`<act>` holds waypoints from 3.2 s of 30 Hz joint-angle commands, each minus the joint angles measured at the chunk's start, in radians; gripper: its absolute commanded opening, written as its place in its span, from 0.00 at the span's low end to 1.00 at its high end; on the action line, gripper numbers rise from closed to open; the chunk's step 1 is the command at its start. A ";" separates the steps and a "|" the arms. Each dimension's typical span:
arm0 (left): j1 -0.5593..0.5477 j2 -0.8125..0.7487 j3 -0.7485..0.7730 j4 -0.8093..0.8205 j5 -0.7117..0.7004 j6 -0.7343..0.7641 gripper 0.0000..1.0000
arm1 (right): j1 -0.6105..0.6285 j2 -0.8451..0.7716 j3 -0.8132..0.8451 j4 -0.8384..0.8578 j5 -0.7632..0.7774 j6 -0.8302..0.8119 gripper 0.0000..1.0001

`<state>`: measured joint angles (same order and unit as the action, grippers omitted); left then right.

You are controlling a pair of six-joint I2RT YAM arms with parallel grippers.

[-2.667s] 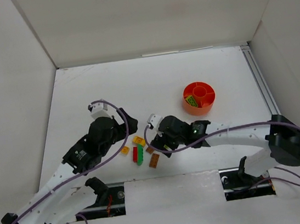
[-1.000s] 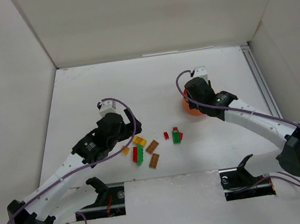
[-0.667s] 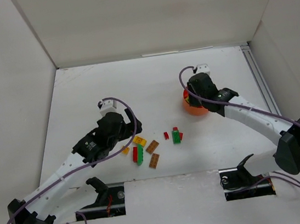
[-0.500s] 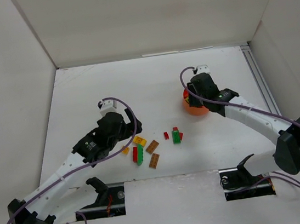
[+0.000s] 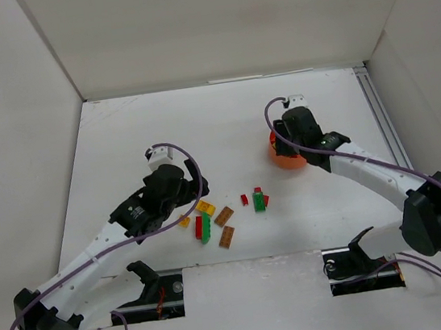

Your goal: Sort the legos into containers by color

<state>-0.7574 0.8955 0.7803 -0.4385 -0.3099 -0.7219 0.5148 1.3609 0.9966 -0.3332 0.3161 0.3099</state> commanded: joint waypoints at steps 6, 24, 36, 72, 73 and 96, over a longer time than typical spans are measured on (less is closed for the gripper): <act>0.003 -0.003 0.048 0.012 -0.023 0.010 1.00 | -0.010 -0.003 -0.026 0.011 0.003 0.021 0.53; 0.003 -0.012 0.037 0.012 -0.014 0.010 1.00 | -0.010 -0.042 -0.076 0.042 0.040 0.191 0.58; 0.003 -0.012 0.037 0.012 -0.003 0.010 1.00 | 0.048 -0.146 -0.176 0.135 0.230 0.333 0.58; 0.003 -0.021 0.037 0.021 0.025 -0.004 1.00 | 0.105 -0.221 -0.087 0.080 0.226 0.189 0.88; 0.003 -0.021 0.037 0.021 0.025 -0.013 1.00 | 0.116 -0.241 -0.087 0.069 0.212 0.123 0.89; 0.003 0.056 -0.113 -0.012 0.166 -0.260 1.00 | 0.360 -0.094 -0.239 0.036 -0.199 -0.040 0.75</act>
<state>-0.7574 0.9920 0.6899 -0.4385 -0.1490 -0.9314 0.8639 1.2575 0.7521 -0.3691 0.1532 0.2615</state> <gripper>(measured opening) 0.997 0.756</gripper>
